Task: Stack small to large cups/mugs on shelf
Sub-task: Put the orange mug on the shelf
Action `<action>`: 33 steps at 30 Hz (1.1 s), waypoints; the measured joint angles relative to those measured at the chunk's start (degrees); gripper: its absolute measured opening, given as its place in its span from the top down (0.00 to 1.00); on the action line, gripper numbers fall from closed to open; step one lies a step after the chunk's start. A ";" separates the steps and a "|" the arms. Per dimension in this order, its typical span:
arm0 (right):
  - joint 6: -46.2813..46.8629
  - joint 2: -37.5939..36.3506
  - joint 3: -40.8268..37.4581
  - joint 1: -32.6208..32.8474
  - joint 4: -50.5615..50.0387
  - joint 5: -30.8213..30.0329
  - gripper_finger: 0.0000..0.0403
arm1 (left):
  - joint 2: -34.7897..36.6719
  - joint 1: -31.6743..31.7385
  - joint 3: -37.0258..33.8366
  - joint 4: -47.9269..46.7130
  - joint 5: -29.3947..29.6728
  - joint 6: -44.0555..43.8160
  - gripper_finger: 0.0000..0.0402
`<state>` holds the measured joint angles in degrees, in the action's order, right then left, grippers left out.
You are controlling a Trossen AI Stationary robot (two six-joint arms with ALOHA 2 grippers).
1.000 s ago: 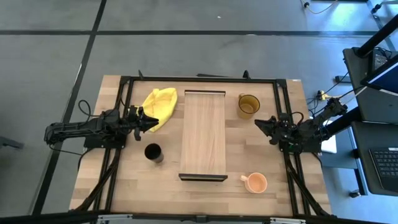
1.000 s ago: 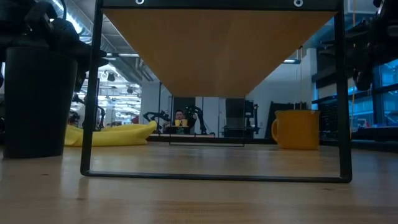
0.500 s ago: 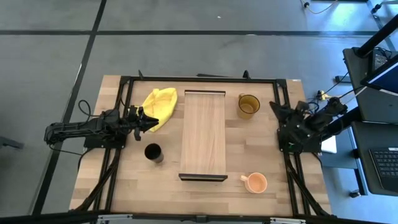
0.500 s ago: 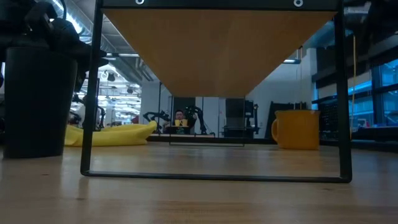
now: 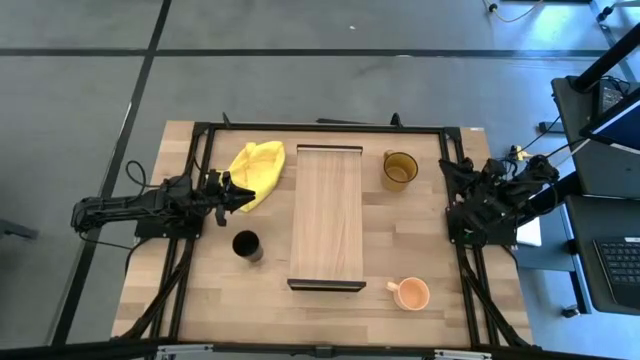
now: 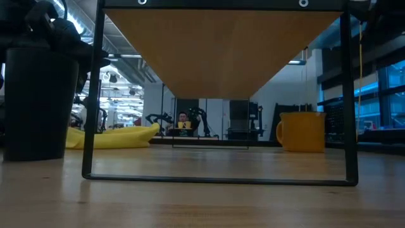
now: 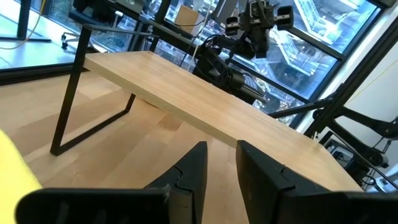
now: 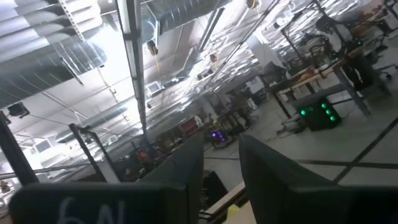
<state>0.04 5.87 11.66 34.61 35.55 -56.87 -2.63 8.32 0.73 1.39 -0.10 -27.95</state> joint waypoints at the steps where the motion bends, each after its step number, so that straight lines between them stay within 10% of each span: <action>1: 0.82 0.02 0.00 0.00 -0.61 0.06 0.74 | 0.00 0.00 0.00 0.00 0.00 0.00 0.80; 11: -0.60 0.02 -0.02 0.00 -2.31 -2.28 0.74 | 0.00 0.02 0.00 0.87 0.02 -0.02 0.80; 22: 2.58 1.94 4.80 0.02 3.13 13.25 0.74 | 0.00 0.02 0.00 2.73 0.01 -1.94 0.80; 28: -1.34 12.78 21.77 0.00 -21.07 3.80 0.74 | 0.01 0.02 0.00 4.27 0.02 -1.94 0.80; 33: 15.54 23.93 37.94 0.00 -55.47 -1.46 0.74 | 0.02 0.00 0.02 6.19 0.02 -1.94 0.80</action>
<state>15.59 29.80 49.60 34.61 -19.92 -58.33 -2.61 8.32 0.75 7.57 -0.08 -29.89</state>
